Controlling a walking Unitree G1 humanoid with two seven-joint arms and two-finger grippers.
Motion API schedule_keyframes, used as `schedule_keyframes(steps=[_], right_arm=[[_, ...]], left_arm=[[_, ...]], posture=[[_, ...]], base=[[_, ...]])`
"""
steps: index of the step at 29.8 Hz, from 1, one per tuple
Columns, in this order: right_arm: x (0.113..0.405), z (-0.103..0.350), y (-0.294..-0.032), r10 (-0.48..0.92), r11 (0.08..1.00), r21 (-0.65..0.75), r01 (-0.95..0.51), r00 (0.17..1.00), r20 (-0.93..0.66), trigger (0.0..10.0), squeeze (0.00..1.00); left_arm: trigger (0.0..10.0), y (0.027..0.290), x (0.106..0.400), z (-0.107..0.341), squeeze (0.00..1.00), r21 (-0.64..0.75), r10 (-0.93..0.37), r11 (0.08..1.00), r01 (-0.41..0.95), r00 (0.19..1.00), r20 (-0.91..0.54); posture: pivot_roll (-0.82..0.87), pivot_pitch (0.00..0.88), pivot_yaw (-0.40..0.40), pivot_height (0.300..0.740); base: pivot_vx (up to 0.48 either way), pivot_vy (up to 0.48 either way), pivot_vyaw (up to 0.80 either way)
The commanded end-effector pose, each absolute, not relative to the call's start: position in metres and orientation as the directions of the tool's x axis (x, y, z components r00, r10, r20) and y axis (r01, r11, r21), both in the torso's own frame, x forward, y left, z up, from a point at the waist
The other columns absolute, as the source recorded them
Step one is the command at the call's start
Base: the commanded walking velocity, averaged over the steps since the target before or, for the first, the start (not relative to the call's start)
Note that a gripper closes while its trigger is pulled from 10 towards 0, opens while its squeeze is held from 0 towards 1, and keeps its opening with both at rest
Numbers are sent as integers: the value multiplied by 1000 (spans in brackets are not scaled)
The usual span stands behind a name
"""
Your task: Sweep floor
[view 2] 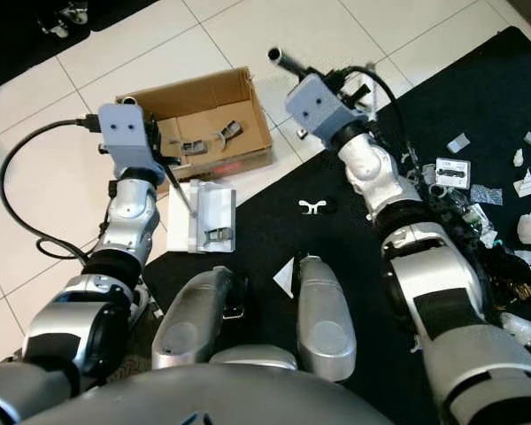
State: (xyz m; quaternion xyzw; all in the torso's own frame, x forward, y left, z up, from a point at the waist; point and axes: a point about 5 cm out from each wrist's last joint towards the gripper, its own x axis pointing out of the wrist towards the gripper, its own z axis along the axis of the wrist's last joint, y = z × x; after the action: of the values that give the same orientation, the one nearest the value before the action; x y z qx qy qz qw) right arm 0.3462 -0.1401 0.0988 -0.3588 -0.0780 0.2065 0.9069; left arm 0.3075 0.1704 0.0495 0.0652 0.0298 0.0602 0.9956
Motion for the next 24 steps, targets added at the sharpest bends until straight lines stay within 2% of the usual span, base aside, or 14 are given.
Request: schedule_keyframes(steps=[1, 4, 8, 11, 13, 21, 24], right_arm=[[344, 92, -144, 435, 600, -722, -344, 898, -67, 10000, 0], [342, 86, -149, 438, 550, -745, -378, 890, -128, 10000, 0], [341, 81, -161, 432, 436, -798, -416, 875, -220, 10000, 0], [340, 79, -166, 422, 394, -810, -436, 868, -261, 10000, 0], [336, 71, -175, 413, 310, -806, -505, 835, -364, 10000, 0], [326, 56, -196, 358, 291, -733, -616, 780, -513, 10000, 0], [321, 47, -204, 318, 404, -671, -621, 784, -534, 10000, 0]], left_arm=[[10000, 173, 308, 52, 0, 164, 116, 980, -109, 993, -35], [10000, 173, 308, 52, 0, 165, 115, 980, -108, 993, -35], [10000, 172, 308, 52, 0, 165, 111, 981, -104, 993, -35], [10000, 172, 308, 52, 0, 165, 109, 981, -102, 993, -36], [10000, 172, 308, 52, 0, 165, 107, 981, -100, 994, -36], [10000, 171, 308, 51, 0, 164, 104, 982, -96, 994, -40], [10000, 169, 308, 50, 0, 163, 102, 982, -94, 994, -42]], posture=[[36, 119, 11, 740], [36, 119, 11, 740], [30, 121, 13, 740], [29, 121, 14, 740], [29, 121, 14, 740], [23, 120, 13, 740], [19, 118, 11, 740]], base=[[0, 0, 0], [0, 0, 0], [0, 0, 0], [0, 0, 0], [0, 0, 0], [0, 0, 0], [0, 0, 0]])
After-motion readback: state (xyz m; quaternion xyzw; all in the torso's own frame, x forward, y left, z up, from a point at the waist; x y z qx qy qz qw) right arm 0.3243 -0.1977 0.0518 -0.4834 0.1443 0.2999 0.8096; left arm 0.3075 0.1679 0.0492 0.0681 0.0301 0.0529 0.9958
